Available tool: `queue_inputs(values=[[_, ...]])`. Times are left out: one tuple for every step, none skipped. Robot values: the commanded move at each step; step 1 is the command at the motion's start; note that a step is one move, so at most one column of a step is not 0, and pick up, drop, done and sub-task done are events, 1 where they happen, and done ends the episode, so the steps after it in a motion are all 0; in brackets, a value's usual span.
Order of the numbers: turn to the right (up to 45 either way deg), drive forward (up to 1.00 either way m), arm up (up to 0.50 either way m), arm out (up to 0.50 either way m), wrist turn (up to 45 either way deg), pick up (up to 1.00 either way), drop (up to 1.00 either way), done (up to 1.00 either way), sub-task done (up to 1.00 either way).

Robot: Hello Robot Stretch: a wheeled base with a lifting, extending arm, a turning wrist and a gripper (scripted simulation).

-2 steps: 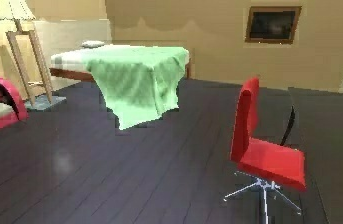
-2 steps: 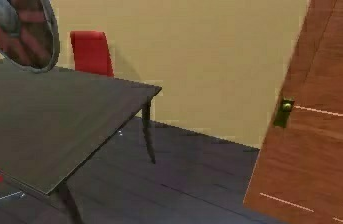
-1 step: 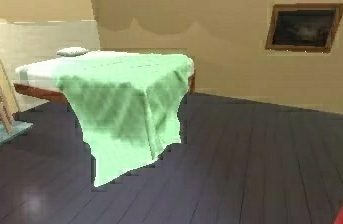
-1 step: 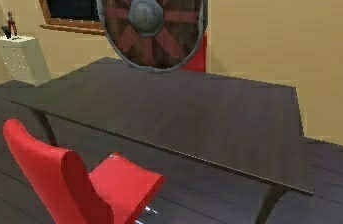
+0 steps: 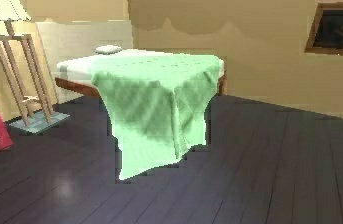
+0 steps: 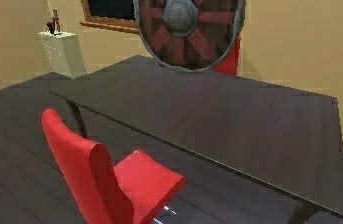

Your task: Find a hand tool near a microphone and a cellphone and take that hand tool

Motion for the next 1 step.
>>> queue_inputs(values=[[-3.0, 0.0, 0.0, 0.0, 0.0, 0.0, 0.0, 0.0, 0.0]])
